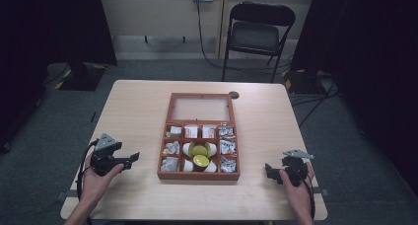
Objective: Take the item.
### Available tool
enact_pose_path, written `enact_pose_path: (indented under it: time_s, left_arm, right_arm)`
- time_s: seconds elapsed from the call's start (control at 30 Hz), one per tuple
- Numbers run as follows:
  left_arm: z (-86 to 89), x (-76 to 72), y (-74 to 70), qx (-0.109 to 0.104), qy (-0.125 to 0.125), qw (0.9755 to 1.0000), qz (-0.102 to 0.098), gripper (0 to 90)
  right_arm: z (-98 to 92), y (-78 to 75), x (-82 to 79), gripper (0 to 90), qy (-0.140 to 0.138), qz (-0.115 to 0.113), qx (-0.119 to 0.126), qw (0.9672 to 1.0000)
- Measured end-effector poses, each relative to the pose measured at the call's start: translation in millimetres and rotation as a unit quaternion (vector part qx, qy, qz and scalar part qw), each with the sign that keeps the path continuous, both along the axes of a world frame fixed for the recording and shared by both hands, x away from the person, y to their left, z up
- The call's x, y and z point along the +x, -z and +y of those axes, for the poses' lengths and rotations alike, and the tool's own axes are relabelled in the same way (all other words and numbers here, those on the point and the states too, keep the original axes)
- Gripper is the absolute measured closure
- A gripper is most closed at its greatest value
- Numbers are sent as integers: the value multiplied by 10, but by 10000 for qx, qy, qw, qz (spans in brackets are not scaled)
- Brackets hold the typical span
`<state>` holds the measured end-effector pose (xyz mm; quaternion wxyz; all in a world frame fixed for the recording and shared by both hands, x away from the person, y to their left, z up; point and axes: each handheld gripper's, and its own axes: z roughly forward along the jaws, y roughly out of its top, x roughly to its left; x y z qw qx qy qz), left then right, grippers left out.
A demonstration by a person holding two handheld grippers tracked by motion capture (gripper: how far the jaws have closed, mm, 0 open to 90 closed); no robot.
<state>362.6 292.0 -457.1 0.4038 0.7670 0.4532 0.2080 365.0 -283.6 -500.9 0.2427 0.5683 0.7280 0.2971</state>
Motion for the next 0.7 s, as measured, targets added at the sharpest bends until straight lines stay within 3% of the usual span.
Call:
enact_pose_path:
  time_s: [0.17, 0.37, 0.7]
  left_arm:
    - [-63, 3, -26, 9, 130, 9999, -13, 177]
    - [-96, 23, -58, -154, 167, 9997, 60, 185]
    - [-233, 119, -245, -338, 326, 9989, -55, 185]
  right_arm:
    - [-1, 0, 0, 0, 3, 1, -6, 10000]
    - [-1, 0, 0, 0, 0, 0, -7, 10000]
    - [-2, 0, 3, 0, -1, 1, -8, 10000]
